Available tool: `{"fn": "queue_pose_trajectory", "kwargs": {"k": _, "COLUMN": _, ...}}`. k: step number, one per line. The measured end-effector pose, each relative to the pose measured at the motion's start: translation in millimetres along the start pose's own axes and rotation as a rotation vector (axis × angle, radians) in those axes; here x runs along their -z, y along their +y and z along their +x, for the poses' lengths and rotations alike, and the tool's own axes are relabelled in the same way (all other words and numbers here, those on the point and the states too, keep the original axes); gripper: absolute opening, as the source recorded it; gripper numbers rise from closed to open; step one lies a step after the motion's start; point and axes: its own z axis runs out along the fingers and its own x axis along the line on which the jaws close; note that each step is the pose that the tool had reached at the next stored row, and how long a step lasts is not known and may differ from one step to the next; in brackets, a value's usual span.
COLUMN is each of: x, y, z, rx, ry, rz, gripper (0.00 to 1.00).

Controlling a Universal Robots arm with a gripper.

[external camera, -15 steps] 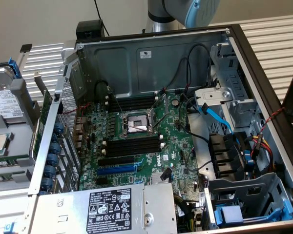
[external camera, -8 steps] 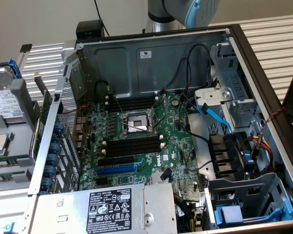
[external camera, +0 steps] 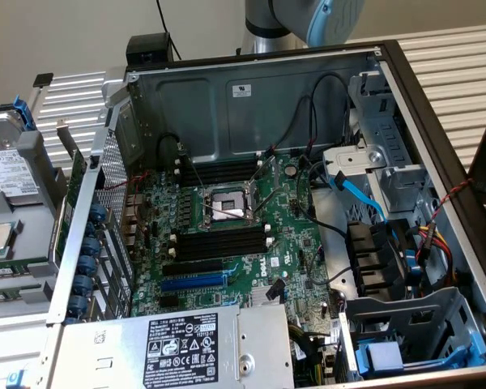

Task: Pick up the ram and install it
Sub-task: 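Reach for the ram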

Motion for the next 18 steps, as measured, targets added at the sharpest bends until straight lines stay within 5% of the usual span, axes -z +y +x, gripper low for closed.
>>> {"fn": "queue_pose_trajectory", "kwargs": {"k": 12, "x": -1.8, "y": -0.1, "z": 0.0, "rx": -0.187, "ry": -0.0094, "rz": 0.0067, "gripper": 0.11}}
{"fn": "queue_pose_trajectory", "kwargs": {"k": 18, "x": -1.8, "y": 0.0, "z": 0.2, "rx": -0.223, "ry": -0.0135, "rz": 0.0086, "gripper": 0.11}}
